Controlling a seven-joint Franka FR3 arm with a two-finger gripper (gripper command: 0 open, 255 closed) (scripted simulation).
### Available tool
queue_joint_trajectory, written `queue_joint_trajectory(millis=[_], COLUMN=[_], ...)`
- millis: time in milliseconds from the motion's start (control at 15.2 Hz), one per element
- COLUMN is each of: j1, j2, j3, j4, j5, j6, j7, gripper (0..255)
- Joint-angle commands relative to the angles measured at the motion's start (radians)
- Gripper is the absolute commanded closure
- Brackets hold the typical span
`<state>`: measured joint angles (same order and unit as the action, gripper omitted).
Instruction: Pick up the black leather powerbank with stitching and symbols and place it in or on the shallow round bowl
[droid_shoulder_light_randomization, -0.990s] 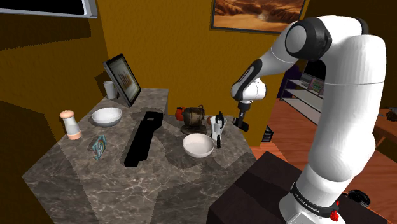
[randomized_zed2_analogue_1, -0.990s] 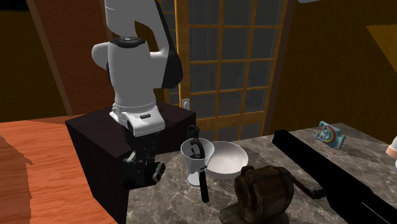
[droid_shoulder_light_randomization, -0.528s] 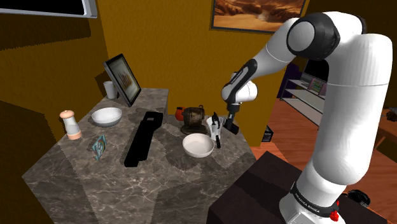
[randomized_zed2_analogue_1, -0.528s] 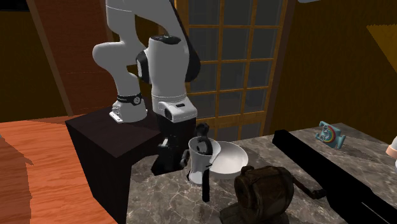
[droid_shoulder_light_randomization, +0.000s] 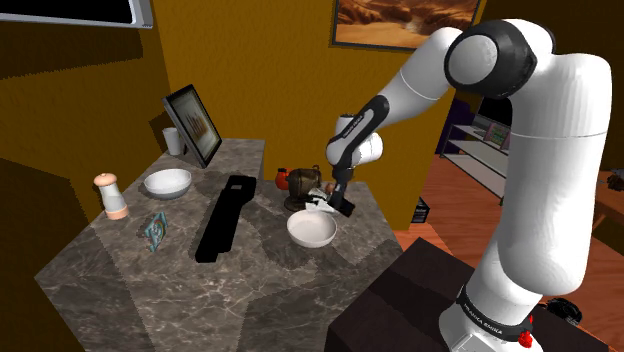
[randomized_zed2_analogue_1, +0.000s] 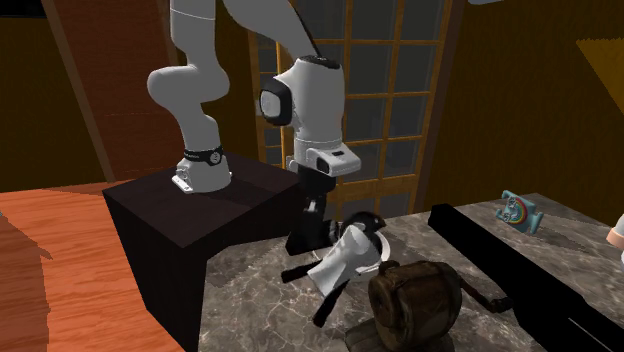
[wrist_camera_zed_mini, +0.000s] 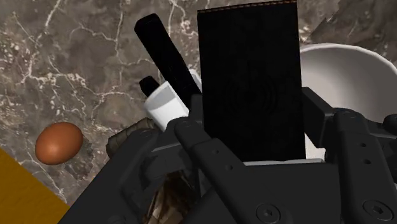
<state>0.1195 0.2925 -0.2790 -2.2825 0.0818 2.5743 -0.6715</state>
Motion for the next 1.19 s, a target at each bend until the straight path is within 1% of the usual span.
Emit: queue_joint_trajectory(millis=[0,396,1122], j1=[0.04,0.135,0.114], j2=[-0.001,0.044,0.173], j3=[0.012,0.052,0.081], j4=[0.014,0.095,0.104], j5=[-0.01,-0.018,0.024], j6=[-0.016,-0.054,0.064], j7=[0.062,0.207,0.182], gripper=[255,255,255])
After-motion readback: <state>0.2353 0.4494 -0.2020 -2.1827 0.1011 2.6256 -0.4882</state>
